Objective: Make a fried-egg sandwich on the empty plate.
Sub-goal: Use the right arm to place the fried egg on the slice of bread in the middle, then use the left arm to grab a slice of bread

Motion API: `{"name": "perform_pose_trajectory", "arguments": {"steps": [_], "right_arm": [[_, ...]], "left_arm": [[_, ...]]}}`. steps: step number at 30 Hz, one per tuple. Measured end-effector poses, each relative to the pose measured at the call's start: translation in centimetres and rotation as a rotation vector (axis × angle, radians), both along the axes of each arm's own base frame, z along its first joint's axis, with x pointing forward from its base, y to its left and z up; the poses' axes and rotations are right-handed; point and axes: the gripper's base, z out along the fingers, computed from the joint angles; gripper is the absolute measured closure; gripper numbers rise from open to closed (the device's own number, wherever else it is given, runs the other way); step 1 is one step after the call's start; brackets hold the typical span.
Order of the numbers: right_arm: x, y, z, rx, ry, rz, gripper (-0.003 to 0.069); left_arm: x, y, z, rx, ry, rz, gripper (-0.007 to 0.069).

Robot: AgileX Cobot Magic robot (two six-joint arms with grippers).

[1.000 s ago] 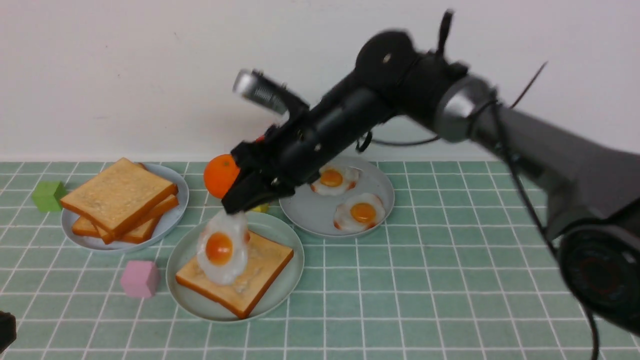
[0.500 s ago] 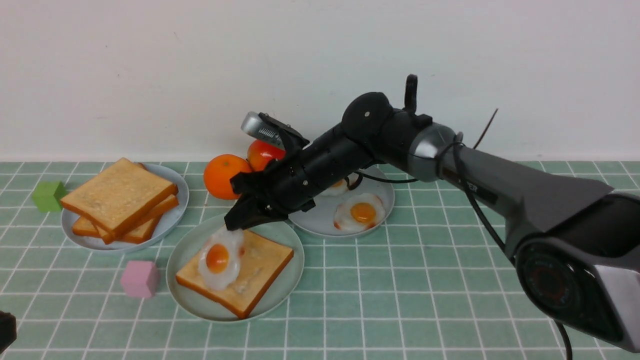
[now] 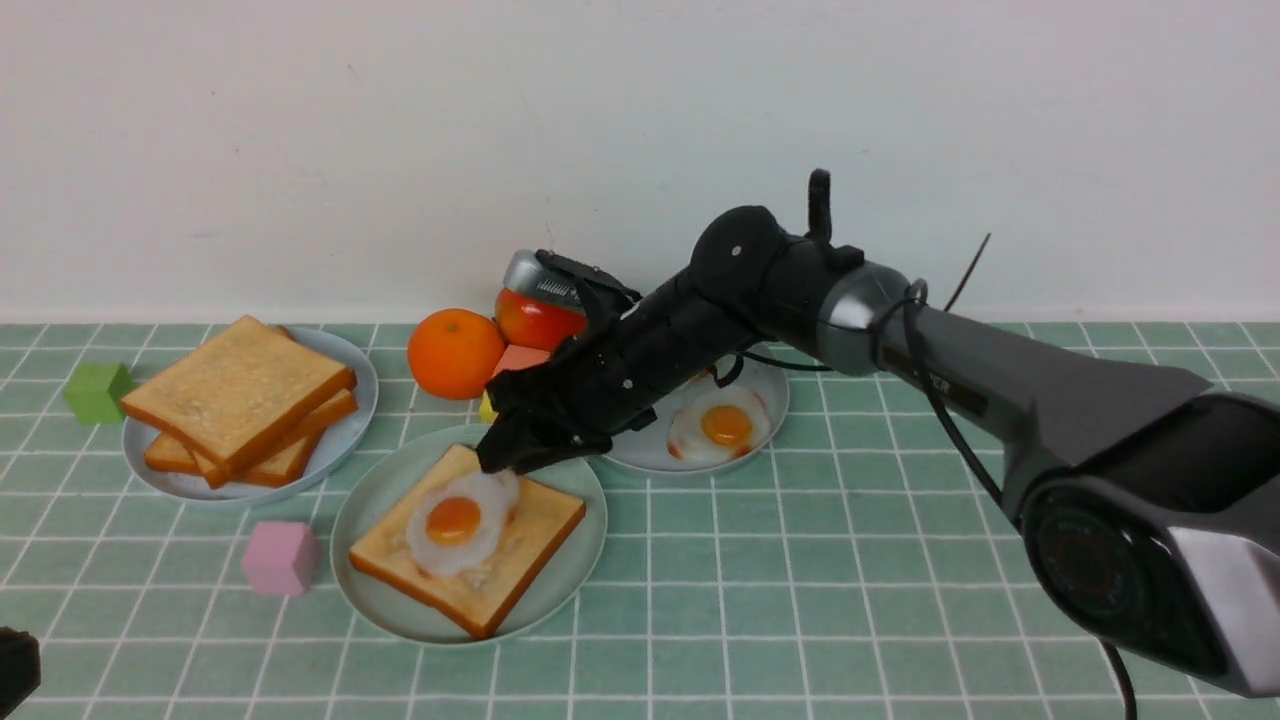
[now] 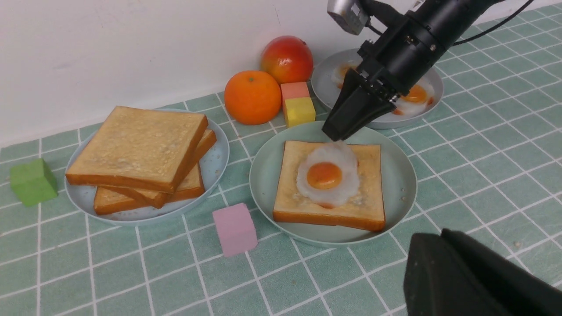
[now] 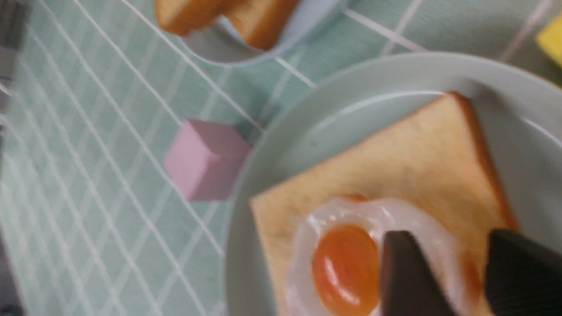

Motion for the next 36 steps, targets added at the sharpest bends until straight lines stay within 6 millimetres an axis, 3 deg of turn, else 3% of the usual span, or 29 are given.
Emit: {"name": "perform_pose_trajectory", "arguments": {"steps": [1, 2, 4, 7, 8, 9, 13, 15, 16, 18, 20, 23, 25, 29, 30, 31, 36], "right_arm": [[0.0, 0.0, 0.0, -0.005, -0.002, 0.003, 0.0306], [0.1, -0.8, 0.7, -0.041, -0.029, 0.015, 0.0256], [0.3, -2.6, 3.0, -0.098, -0.072, 0.030, 0.0225], [-0.4, -5.7, 8.2, -0.181, -0.120, 0.034, 0.0272], [-0.5, -6.1, 9.1, -0.183, -0.133, 0.031, 0.0278], [-1.4, -7.5, 12.1, -0.221, -0.172, 0.035, 0.0344], [-5.4, -10.5, 21.0, -0.253, -0.339, -0.021, 0.0545], [-6.8, -11.0, 22.7, -0.256, -0.368, -0.031, 0.0603], [-9.2, -11.9, 25.0, -0.261, -0.403, -0.050, 0.0657], [-12.7, -13.3, 27.2, -0.272, -0.426, -0.066, 0.0669], [-14.3, -14.0, 27.9, -0.276, -0.430, -0.071, 0.0669], [-19.6, -16.3, 28.5, -0.286, -0.427, -0.077, 0.0657], [-21.5, -17.3, 28.2, -0.297, -0.429, -0.083, 0.0652], [-25.3, -19.3, 26.8, -0.301, -0.448, -0.109, 0.0646], [-25.4, -19.4, 26.5, -0.305, -0.444, -0.110, 0.0646], [-26.5, -19.9, 25.8, -0.308, -0.442, -0.114, 0.0645], [-28.2, -20.8, 24.1, -0.328, -0.428, -0.114, 0.0644]], "left_arm": [[0.0, 0.0, 0.0, 0.000, 0.001, 0.000, 0.0604], [0.0, 0.0, 0.0, -0.001, 0.002, 0.000, 0.0603], [0.0, -0.1, 0.0, -0.019, 0.015, 0.004, 0.0601], [0.7, -0.5, -0.4, -0.059, 0.092, 0.032, 0.0600], [0.8, -0.6, -0.4, -0.060, 0.099, 0.035, 0.0600], [1.4, -1.1, -0.8, -0.071, 0.157, 0.054, 0.0600], [4.0, -3.0, -1.7, -0.020, 0.329, 0.097, 0.0611], [4.8, -3.6, -1.7, 0.002, 0.368, 0.105, 0.0626], [6.5, -4.8, -1.2, 0.047, 0.423, 0.112, 0.0638], [8.4, -6.1, -0.6, 0.102, 0.464, 0.114, 0.0638], [10.1, -7.0, -0.2, 0.139, 0.487, 0.119, 0.0638], [14.5, -8.3, 0.4, 0.227, 0.543, 0.127, 0.0638], [17.2, -8.2, 0.3, 0.245, 0.592, 0.138, 0.0638], [23.5, -6.1, -1.1, 0.244, 0.696, 0.149, 0.0638], [23.8, -5.9, -1.0, 0.240, 0.693, 0.151, 0.0638], [25.9, -4.7, -1.6, 0.225, 0.715, 0.176, 0.0638], [30.0, -1.7, -3.0, 0.289, 0.703, 0.218, 0.0638]]}}
